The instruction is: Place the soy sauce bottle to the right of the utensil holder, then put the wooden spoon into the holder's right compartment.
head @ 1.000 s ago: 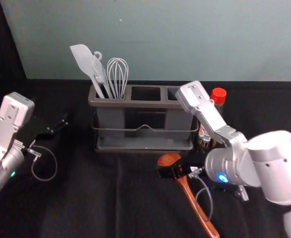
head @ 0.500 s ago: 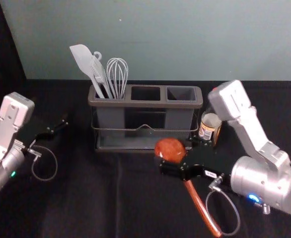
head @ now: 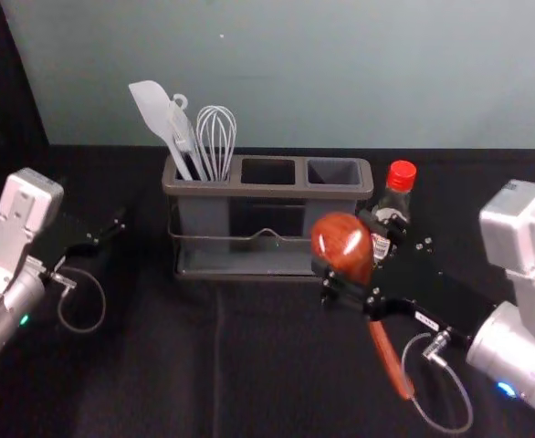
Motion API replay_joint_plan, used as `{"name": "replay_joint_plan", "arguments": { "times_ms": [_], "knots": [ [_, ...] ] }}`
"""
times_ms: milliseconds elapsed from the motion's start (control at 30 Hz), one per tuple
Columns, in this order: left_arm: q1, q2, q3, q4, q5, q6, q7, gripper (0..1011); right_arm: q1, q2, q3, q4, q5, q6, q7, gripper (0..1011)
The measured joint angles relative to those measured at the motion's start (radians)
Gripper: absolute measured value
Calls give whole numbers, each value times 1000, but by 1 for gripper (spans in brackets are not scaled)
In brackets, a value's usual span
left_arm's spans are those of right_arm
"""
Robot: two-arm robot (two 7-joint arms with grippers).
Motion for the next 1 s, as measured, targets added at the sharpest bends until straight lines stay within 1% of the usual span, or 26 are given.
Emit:
{"name": "replay_joint_plan", "arguments": {
  "times_ms": [33, 67, 100, 167, 200, 233, 300, 333, 400, 467, 533, 667, 1000],
  "knots": [
    [0, 0, 0, 0, 0, 0, 0, 1000, -11, 0, 5, 4, 3, -43, -6, 838],
    [0, 0, 0, 0, 0, 0, 0, 1000, -16, 0, 7, 7, 4, -68, -10, 838],
    [0, 0, 0, 0, 0, 0, 0, 1000, -26, 0, 10, 14, 8, -117, -17, 837],
    [0, 0, 0, 0, 0, 0, 0, 1000, -34, 0, 13, 25, 13, -174, -18, 837],
    [0, 0, 0, 0, 0, 0, 0, 1000, -38, -1, 15, 33, 16, -211, -20, 838],
    [0, 0, 0, 0, 0, 0, 0, 1000, -43, -3, 17, 49, 24, -269, -21, 838],
    [0, 0, 0, 0, 0, 0, 0, 1000, -47, -5, 17, 67, 30, -326, -22, 838],
    [0, 0, 0, 0, 0, 0, 0, 1000, -49, -7, 16, 82, 35, -373, -23, 838],
    [0, 0, 0, 0, 0, 0, 0, 1000, -50, -8, 13, 96, 39, -405, -23, 838],
    [0, 0, 0, 0, 0, 0, 0, 1000, -50, -8, 7, 110, 42, -428, -27, 838],
    [0, 0, 0, 0, 0, 0, 0, 1000, -49, -8, 2, 117, 46, -434, -33, 838],
    [0, 0, 0, 0, 0, 0, 0, 1000, -47, -7, -5, 120, 48, -431, -44, 838],
    [0, 0, 0, 0, 0, 0, 0, 1000, -47, -7, -3, 120, 48, -429, -42, 837]
  ]
}}
